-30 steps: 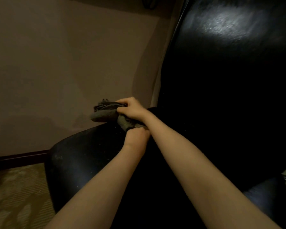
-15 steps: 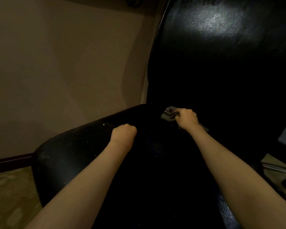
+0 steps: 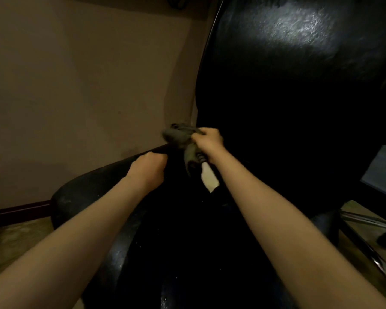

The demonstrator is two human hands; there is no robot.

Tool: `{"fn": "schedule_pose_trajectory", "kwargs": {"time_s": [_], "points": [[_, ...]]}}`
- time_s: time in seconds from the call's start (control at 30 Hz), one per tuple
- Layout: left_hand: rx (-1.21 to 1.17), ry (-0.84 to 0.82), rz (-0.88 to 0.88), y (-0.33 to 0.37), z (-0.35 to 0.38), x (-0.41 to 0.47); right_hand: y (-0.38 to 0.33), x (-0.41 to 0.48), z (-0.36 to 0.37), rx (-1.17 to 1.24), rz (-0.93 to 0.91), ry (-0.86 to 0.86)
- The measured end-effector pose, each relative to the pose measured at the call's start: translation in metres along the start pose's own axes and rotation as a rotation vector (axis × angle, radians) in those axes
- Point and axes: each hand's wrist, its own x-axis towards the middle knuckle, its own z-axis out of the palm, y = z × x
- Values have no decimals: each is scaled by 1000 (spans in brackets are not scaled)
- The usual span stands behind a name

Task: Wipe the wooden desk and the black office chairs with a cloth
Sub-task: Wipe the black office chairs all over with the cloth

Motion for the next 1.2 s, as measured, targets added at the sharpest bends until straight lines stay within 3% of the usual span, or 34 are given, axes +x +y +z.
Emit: {"fn": "schedule_pose_trajectory", "kwargs": {"time_s": [0.1,0.2,0.27,0.6,0.73,0.83,0.97,1.2], "points": [[-45,-17,43,-5,0,-6,20,1,-46,-298,-34,107],[-71,-63,48,-10,7,-14,50,-15,-52,-639,-26,-2],[-85,-46,10,-15,11,-19,55,-26,-38,-702,-10,-45],[-103,36,-184,-26,-2,-74,-23,-65,30,-439,-81,-302],[-87,-6,-172,-21,-10,-84,-19,-61,-17,-351,-53,-98],[-67,-8,-160,-8,-20,-79,-4,-61,-49,-492,-92,41],[-57,-71,-88,10,-29,-72,34,-81,-48,-806,-32,-108],[69,-201,-20,10,-22,-88,6,-109,-19,-525,23,-164]]}}
